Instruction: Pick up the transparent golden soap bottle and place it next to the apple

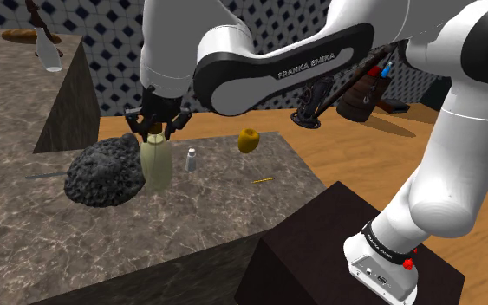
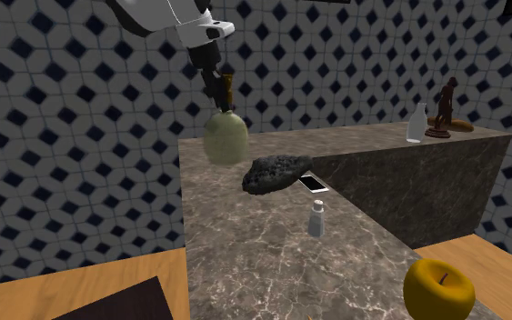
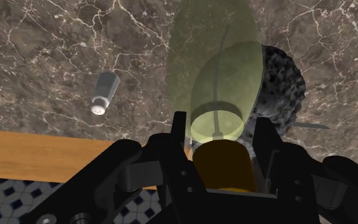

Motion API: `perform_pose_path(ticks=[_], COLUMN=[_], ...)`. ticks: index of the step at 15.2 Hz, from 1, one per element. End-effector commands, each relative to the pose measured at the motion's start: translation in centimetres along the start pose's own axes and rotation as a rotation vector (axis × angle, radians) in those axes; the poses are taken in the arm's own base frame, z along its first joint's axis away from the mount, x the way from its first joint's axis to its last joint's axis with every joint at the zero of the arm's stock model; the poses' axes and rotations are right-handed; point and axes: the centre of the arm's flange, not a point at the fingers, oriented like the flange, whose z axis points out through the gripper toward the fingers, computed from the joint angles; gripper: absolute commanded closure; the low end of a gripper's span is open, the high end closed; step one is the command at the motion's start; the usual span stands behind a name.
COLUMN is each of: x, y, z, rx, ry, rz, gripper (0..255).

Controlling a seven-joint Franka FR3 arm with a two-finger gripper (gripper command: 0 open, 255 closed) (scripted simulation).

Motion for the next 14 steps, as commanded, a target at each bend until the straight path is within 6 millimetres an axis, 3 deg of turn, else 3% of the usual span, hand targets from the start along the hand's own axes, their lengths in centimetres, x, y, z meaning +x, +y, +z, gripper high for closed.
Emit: perform_pose_path(ticks=[1,14], x=[0.3,2.4], y=[-0.2,-0.8], z=[-1.1,-7.6], rx=[0.0,0.0], ry=[0.0,0.0], rz=[0.0,0.0], gripper=[255,255])
